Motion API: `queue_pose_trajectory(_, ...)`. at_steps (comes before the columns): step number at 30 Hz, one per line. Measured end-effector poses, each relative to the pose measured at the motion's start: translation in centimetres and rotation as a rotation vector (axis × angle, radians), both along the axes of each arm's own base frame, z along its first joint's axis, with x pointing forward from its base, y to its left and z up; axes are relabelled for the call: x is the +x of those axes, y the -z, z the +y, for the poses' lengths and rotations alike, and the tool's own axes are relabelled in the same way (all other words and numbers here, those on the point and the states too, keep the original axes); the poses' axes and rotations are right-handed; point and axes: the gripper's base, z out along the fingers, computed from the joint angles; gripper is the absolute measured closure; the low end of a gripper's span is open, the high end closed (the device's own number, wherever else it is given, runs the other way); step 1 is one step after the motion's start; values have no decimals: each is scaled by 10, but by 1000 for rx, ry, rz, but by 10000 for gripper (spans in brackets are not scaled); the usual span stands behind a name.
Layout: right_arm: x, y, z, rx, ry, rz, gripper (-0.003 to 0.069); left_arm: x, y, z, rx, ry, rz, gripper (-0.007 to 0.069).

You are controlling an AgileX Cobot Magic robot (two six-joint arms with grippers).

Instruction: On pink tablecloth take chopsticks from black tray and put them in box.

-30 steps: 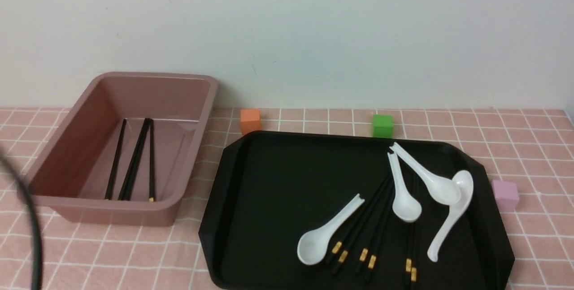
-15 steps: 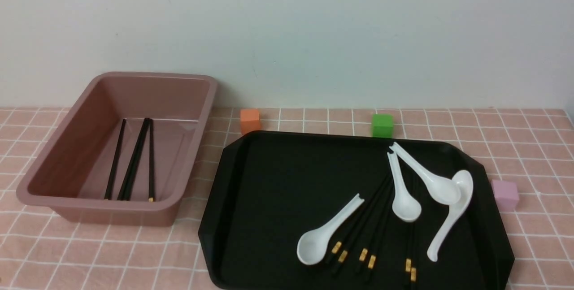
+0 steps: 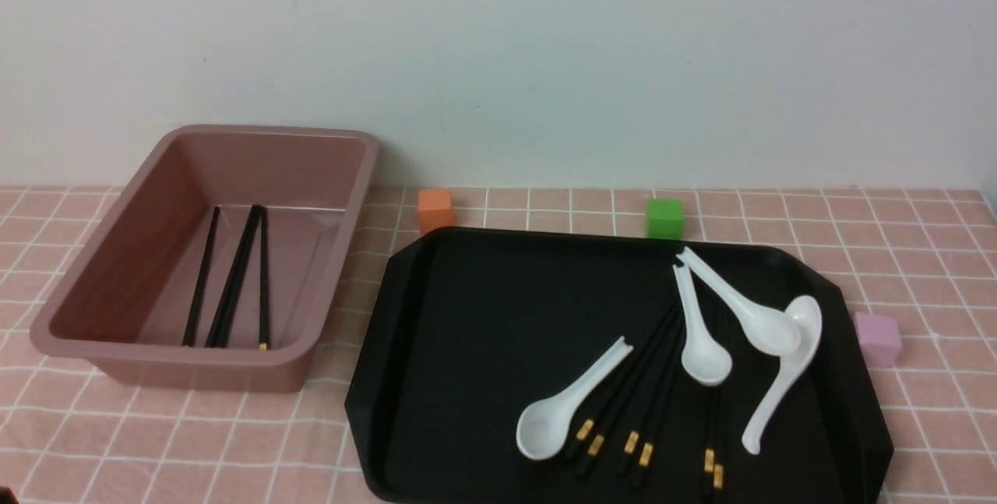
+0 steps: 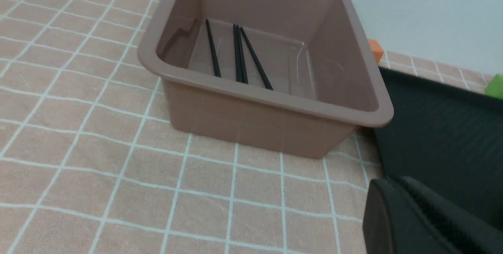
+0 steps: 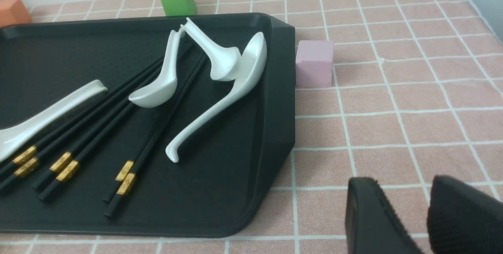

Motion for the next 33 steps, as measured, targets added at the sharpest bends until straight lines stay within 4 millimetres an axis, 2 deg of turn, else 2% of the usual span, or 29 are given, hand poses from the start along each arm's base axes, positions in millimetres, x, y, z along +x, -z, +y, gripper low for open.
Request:
queue_pose_trajectory(6, 0, 0, 0, 1, 0, 0, 419, 0, 26, 1, -39, -36, 38, 638)
queue_pose_trajectory(9, 0, 0, 0, 2, 0, 0, 419, -2, 37, 0, -46, -29, 142, 638)
queue_pose_trajectory(33, 0, 0, 0, 2, 0, 0, 419, -2, 38, 0, -48, -28, 148, 637)
